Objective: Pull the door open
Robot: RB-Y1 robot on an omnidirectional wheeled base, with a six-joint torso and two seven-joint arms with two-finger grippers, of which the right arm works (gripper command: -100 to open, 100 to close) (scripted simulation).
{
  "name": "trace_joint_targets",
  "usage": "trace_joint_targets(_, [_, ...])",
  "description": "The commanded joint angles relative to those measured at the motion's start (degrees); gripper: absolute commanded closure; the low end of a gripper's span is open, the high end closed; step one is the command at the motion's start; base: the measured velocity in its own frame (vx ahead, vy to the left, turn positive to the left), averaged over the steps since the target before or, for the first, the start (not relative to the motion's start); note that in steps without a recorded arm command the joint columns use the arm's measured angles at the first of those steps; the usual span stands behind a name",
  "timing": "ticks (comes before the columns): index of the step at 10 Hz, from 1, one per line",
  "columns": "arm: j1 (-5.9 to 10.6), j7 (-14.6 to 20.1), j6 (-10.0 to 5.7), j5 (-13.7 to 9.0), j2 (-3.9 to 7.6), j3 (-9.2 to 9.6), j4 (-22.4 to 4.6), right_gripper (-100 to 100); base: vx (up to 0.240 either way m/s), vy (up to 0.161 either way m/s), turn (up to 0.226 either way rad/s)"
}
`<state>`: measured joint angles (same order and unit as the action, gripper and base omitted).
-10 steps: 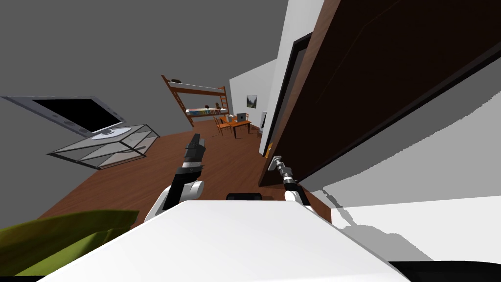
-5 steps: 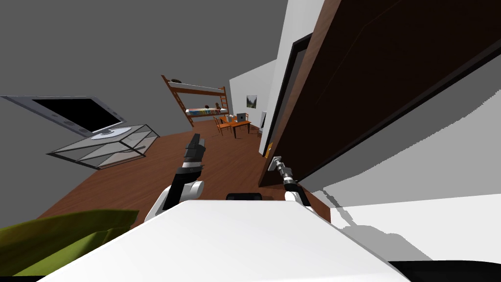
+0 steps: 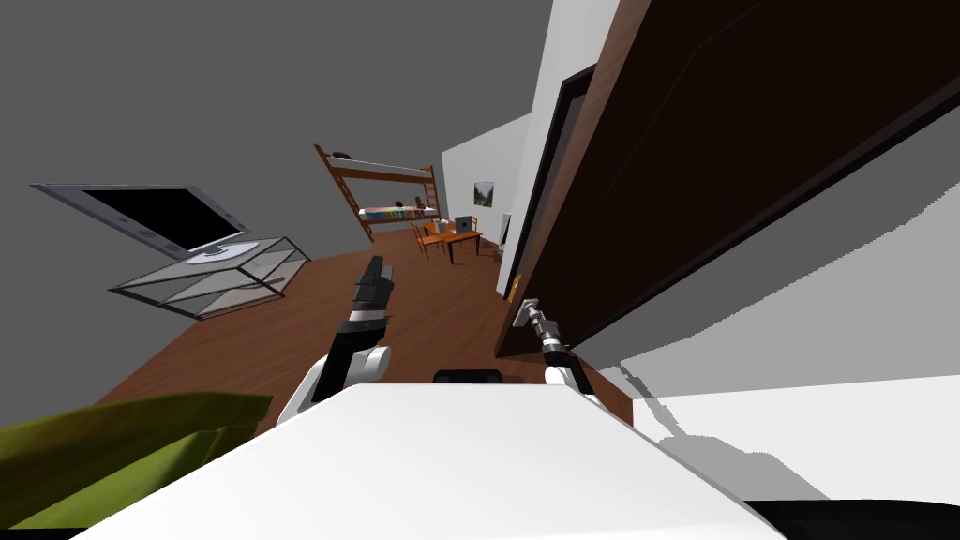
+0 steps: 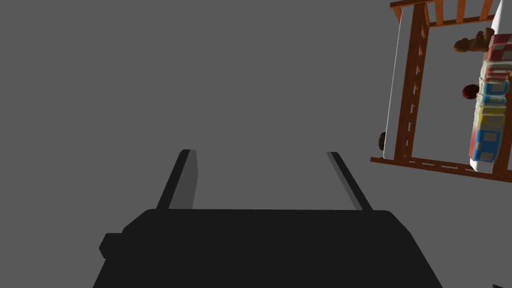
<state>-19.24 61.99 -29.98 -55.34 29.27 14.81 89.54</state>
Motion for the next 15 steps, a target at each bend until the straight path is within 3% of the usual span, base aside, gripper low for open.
trace_joint_targets(1, [-0.32,-0.1,1.18,0.2,-0.52,1.63,1.0,-100,-0.066,-0.029,0.02])
trace_joint_targets(14, [-0.26,0.1,0.98,0.4,-0.31,2.07,1.0,-100,-0.013,-0.008,0.008])
trace_joint_targets(15, [-0.45,1.1,-0.28,0.3,1.35,1.42,0.7,-100,-0.116,-0.056,0.129])
